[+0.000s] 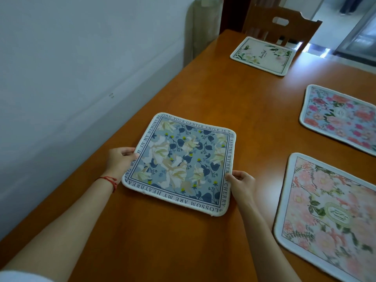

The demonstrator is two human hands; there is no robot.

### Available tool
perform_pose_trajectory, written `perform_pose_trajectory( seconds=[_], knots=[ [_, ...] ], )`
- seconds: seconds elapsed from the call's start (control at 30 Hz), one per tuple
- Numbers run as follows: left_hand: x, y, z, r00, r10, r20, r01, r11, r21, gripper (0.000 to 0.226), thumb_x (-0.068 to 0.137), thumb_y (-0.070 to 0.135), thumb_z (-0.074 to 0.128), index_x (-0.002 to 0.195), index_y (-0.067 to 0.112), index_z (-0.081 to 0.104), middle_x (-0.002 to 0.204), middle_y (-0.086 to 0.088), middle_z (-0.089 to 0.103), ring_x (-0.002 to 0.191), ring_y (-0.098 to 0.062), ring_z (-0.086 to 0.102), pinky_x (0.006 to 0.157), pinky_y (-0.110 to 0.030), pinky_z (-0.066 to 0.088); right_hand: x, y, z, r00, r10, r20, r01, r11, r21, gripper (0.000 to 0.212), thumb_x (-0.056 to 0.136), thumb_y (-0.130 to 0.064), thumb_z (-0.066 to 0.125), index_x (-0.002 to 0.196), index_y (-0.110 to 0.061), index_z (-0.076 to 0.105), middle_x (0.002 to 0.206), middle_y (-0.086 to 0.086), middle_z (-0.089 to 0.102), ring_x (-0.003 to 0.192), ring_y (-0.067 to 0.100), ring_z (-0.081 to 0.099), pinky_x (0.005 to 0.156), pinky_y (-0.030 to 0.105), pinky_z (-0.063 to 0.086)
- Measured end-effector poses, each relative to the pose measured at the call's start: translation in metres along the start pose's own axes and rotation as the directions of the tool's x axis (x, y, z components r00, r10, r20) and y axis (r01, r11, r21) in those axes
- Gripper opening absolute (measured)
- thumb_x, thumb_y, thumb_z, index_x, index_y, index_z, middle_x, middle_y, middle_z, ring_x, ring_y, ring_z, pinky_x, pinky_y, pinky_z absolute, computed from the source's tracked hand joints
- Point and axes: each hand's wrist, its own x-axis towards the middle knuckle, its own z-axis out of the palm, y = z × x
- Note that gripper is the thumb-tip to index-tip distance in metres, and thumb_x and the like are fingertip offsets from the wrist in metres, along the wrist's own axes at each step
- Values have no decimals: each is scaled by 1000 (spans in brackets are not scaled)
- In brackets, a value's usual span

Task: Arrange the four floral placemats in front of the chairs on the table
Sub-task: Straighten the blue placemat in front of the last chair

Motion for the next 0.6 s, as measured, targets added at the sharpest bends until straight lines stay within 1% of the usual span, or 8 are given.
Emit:
perform_pose_trajectory(
  seconds=[0.07,0.13,0.23,0.37,0.47,0.6],
  knots=[
    [-7,-1,-3,1000,8,7,-8,1000,6,24,82,0,63,105,-1,64,73,0,62,63,-18,61,56,-28,50,-13,2,-4,1000,-2,-11,2,1000,8,4,83,-10,63,86,-7,64,84,10,70,71,21,69,63,37,58],
    [-15,-3,-6,1000,23,17,-24,999,21,22,82,0,63,104,-1,64,73,-1,62,63,-18,61,57,-29,50,-27,3,-8,1000,-8,-21,8,1000,15,3,83,-10,63,85,-8,63,83,9,70,71,19,69,60,33,58],
    [-25,-8,-15,999,37,32,-39,998,51,24,82,2,63,106,-1,64,82,-9,64,65,-22,63,63,-33,53,-50,6,-14,1000,-19,-25,19,1000,24,3,84,-11,63,86,-9,63,84,6,69,72,17,69,59,30,57],
    [-41,-15,-28,996,59,72,-65,995,82,23,83,5,63,106,2,64,89,-12,66,70,-27,66,62,-34,55,-80,15,-19,999,-9,-49,10,999,35,4,84,-12,63,87,-9,62,85,6,70,73,16,69,62,32,58],
    [-55,-19,-38,994,63,89,-70,995,75,25,83,4,63,107,1,63,93,-13,66,68,-23,64,57,-30,53,-103,22,-21,998,-6,-60,8,1000,29,3,84,-12,62,87,-10,62,85,5,70,72,15,69,60,29,57],
    [-74,-24,-51,991,57,120,-68,994,89,25,83,4,62,108,1,63,79,-2,62,65,-19,63,54,-30,51,-137,31,-23,995,-16,-96,20,999,44,3,84,-11,63,84,-13,60,83,3,68,70,12,68,53,21,55]
  ],
)
